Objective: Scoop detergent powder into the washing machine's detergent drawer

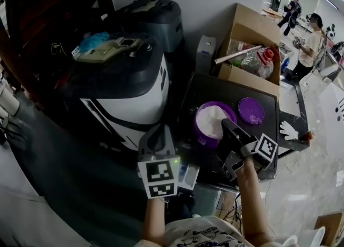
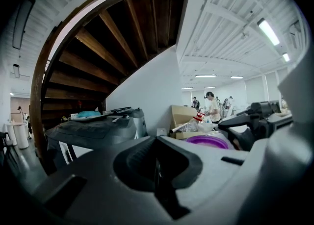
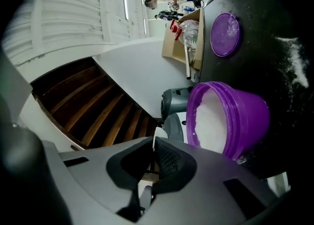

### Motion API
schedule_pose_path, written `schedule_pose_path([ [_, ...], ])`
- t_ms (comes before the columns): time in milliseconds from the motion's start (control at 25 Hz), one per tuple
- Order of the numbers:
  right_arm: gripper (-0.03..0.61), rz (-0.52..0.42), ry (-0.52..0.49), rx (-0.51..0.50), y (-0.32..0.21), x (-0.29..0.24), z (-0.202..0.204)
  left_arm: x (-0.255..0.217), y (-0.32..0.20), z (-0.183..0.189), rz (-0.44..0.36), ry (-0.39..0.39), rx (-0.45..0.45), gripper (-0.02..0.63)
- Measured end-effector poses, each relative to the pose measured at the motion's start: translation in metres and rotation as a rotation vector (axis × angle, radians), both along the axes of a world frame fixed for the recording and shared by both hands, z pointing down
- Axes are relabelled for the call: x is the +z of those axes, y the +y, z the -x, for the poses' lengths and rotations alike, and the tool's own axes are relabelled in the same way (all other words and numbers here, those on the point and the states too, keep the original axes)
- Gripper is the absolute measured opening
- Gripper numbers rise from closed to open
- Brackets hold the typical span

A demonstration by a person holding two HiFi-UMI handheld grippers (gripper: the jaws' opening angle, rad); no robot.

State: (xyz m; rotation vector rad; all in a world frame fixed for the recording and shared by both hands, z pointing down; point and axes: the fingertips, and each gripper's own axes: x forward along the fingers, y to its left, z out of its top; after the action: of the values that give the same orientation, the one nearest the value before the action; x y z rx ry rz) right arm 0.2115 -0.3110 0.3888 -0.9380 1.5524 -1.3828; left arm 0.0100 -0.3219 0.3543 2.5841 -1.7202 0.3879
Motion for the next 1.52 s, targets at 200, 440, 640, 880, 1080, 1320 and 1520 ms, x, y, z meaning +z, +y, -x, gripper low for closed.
schedule_pose_path([
  [200,0.020,-0.041,0.013,-0.007,0.021,-0.016,-0.003,-0.002,0.023,0.002,-0.008,-0.003,-0.017,0.002],
  [440,0.020,-0.079,0.027,-0.045,0.052,-0.027,0.000,-0.002,0.058,0.006,-0.017,-0.012,-0.052,0.002],
  [640,0.020,-0.078,0.043,-0.070,0.081,-0.023,0.003,0.001,0.091,0.011,-0.013,-0.019,-0.083,0.002],
  [880,0.020,-0.057,0.052,-0.111,0.110,-0.010,0.012,0.009,0.128,0.019,0.006,-0.027,-0.122,0.002],
  [1080,0.020,-0.039,0.061,-0.137,0.126,0.000,0.023,0.015,0.153,0.033,0.016,-0.031,-0.151,0.003],
  [1320,0.020,-0.010,0.111,-0.169,0.140,0.016,0.037,0.022,0.170,0.050,0.036,-0.040,-0.181,0.003],
  [1520,0.020,0.018,0.114,-0.182,0.144,0.030,0.047,0.028,0.169,0.055,0.050,-0.045,-0.175,0.002],
])
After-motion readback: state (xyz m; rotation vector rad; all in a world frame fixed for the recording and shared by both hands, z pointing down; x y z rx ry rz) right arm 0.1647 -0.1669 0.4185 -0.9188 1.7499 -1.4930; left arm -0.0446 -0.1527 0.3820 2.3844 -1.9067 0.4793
